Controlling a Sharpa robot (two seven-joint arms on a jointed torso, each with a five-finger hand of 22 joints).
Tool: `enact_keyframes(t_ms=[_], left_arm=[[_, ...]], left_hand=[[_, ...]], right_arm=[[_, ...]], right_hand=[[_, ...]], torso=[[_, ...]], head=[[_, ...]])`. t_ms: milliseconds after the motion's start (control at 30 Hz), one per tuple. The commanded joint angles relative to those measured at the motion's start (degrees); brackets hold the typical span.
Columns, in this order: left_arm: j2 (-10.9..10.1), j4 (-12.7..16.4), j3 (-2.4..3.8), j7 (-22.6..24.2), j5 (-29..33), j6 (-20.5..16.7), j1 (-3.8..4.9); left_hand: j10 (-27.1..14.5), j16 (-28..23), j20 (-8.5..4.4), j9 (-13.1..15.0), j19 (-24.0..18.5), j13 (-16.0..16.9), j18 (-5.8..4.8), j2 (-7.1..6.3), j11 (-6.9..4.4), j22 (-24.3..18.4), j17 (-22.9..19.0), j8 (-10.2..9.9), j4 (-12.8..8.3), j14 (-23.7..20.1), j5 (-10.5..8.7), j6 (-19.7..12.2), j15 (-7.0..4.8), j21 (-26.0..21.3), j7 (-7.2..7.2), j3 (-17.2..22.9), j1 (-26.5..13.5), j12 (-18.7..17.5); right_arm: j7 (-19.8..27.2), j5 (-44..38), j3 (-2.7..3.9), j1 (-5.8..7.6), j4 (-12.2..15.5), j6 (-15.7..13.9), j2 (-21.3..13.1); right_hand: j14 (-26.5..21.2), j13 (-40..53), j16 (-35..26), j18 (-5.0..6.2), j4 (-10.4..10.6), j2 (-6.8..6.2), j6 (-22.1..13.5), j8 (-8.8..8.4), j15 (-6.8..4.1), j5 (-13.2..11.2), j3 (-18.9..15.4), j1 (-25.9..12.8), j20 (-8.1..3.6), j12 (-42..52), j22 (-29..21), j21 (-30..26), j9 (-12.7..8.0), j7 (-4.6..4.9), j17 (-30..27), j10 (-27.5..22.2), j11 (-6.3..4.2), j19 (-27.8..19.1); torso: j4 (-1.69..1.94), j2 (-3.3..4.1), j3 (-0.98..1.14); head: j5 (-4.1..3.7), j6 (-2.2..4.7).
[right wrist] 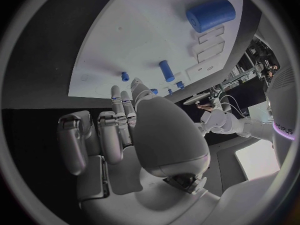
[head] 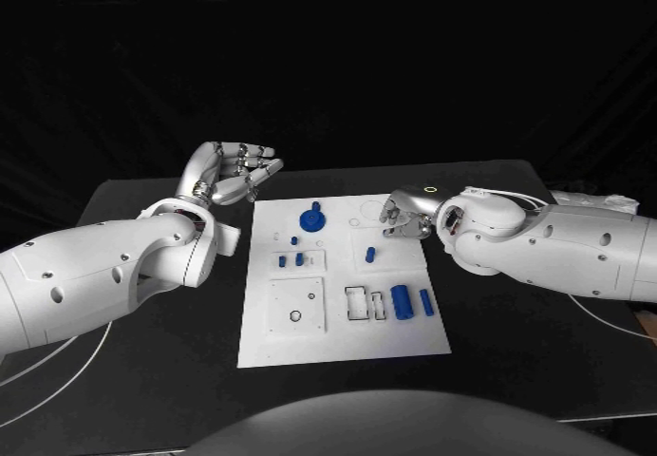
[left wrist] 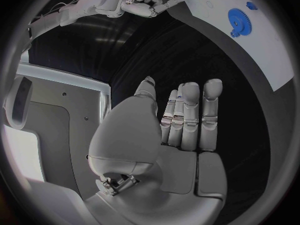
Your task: Assemble the parts on the task board
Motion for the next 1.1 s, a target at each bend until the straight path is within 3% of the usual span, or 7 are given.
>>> enact_keyframes(t_ms=[33,533,767,1100], left_arm=[[0.0,0.2,0.05,0.8,0.4,-0.2,0.02],[0.0,0.2,0.04,0.6,0.4,0.2,0.02],[0.1,0.2,0.04,0.4,0.4,0.5,0.02],[0.0,0.1,0.03,0.4,0.4,0.8,0.02]], left_hand=[[-0.5,-0.2,0.09,0.0,-0.2,-0.1,0.81,0.50,-0.07,-0.1,0.0,-0.4,0.0,-0.3,0.34,0.1,0.20,-0.4,0.38,-0.4,0.0,-0.3],[-0.6,0.0,0.09,0.0,0.1,-0.1,0.75,0.87,-0.08,-0.1,0.3,-0.4,0.0,0.1,0.42,0.1,0.19,-0.3,0.37,-0.4,0.2,-0.3],[-0.6,0.1,0.09,0.0,0.2,-0.1,0.75,0.95,-0.07,-0.1,0.4,-0.4,0.0,0.1,0.47,0.1,0.18,-0.4,0.38,-0.4,0.3,-0.3],[-0.7,0.1,0.09,0.0,0.3,-0.1,0.73,1.05,-0.07,-0.1,0.4,-0.4,0.0,0.2,0.55,0.0,0.19,-0.4,0.38,-0.4,0.5,-0.3]], right_arm=[[-2.5,-1.9,0.01,-0.11,-0.3,2.6,0.6],[-5.0,-2.3,0.02,-0.60,-1.8,7.0,2.4],[-5.5,-2.4,0.03,-0.73,-2.2,7.7,3.0],[-5.4,-3.1,0.04,-1.08,-2.9,7.4,3.7]], right_hand=[[6.1,-0.7,0.2,-0.81,0.0,-0.02,0.7,-0.21,-0.81,-0.4,0.7,0.6,-0.61,-0.5,15.1,0.3,0.0,-0.12,15.1,0.7,-0.28,5.9],[6.1,-2.1,0.2,-0.81,-0.2,-0.11,2.6,0.02,-1.86,-0.2,2.1,1.0,-1.70,-1.2,15.1,0.3,0.1,-0.62,15.1,2.6,-1.14,5.9],[6.1,-2.2,0.2,-0.81,-0.4,-0.02,4.0,0.33,-2.34,0.1,3.1,1.3,-2.19,-1.6,15.1,0.3,0.2,-0.92,15.1,3.8,-1.55,5.9],[6.1,-2.2,0.2,-0.81,-0.4,-0.07,5.2,0.55,-2.70,0.1,3.9,1.2,-2.57,-2.0,15.1,0.3,0.3,-1.16,15.1,5.1,-1.89,5.9]], torso=[[-0.01,-0.02,0.01],[-0.11,-0.01,0.00],[-0.03,0.03,0.02],[-0.02,0.04,0.02]], head=[[0.01,0.00],[0.41,0.00],[0.05,0.00],[0.18,0.00]])
